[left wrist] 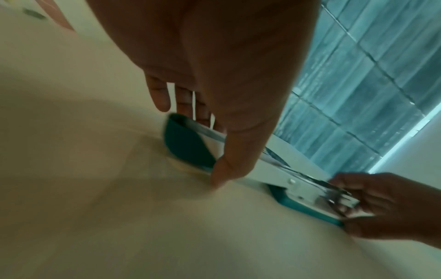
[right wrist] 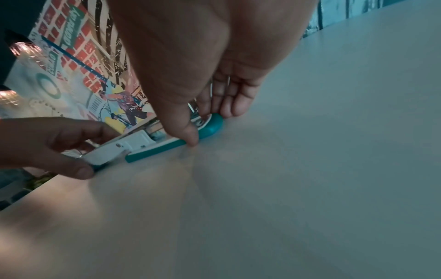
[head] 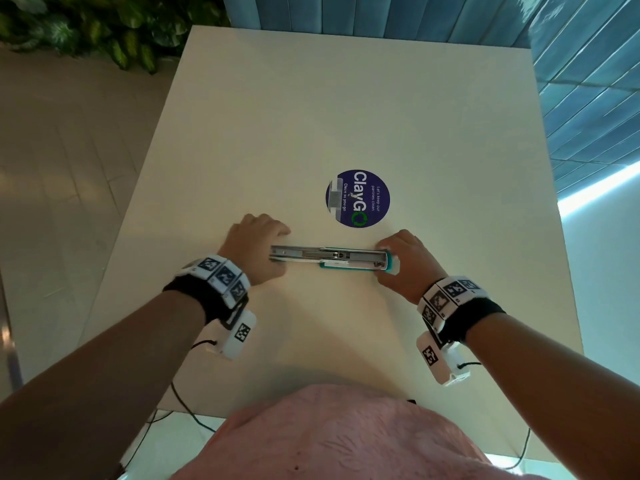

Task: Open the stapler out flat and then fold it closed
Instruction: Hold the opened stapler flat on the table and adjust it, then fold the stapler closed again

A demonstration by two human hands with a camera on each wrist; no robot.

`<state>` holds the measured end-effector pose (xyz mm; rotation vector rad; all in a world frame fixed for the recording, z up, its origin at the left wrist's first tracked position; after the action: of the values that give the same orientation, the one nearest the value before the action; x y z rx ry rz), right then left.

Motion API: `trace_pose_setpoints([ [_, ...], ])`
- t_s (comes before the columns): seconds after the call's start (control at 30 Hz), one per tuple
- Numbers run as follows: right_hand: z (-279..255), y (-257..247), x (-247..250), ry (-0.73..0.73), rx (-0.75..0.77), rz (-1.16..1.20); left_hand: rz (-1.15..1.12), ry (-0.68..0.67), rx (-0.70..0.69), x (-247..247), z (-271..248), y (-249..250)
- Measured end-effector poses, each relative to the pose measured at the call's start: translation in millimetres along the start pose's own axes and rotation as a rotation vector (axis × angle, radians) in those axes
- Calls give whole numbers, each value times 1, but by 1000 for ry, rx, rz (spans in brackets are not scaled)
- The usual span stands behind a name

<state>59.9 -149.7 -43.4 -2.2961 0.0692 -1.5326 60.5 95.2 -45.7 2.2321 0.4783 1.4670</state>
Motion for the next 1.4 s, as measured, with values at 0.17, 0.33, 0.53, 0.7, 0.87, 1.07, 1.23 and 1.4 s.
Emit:
trace_pose_setpoints([
  [0.17,3,3,0,-14,-16,75,-194,29,35,21,-15,-34],
  [0.33,4,6,-1,-11,-36,102,-545,148,-51,45,-25,-3],
  [0.53,3,7,0,27,-49,148,-590,11,-259,20,-10,90],
  [0.7,3,5,2,9,-20,116,-354,-80,-372,-33,13,129],
  [0.87,4,8,0,12,-7,97,-295,-92,-401,-47,21,130],
  [1.07,3,5,2,8,20,84,-236,-60,-486,-49,19,133],
  [1.23,2,5,1,10,17,78,-187,-25,-522,-53,18,134],
  [1.4,2,7,1,9,17,86,-227,-35,-498,-48,20,129],
])
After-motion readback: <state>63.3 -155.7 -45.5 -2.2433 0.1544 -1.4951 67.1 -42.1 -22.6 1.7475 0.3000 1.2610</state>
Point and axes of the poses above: each hand's wrist, its own z-axis towards the middle knuckle, its own x-axis out of the back of the hand, y = z × x, the point moved 8 cm from there along z, towards the middle knuckle, and after that the axes turned 13 degrees about -z, right-handed, at the moved point
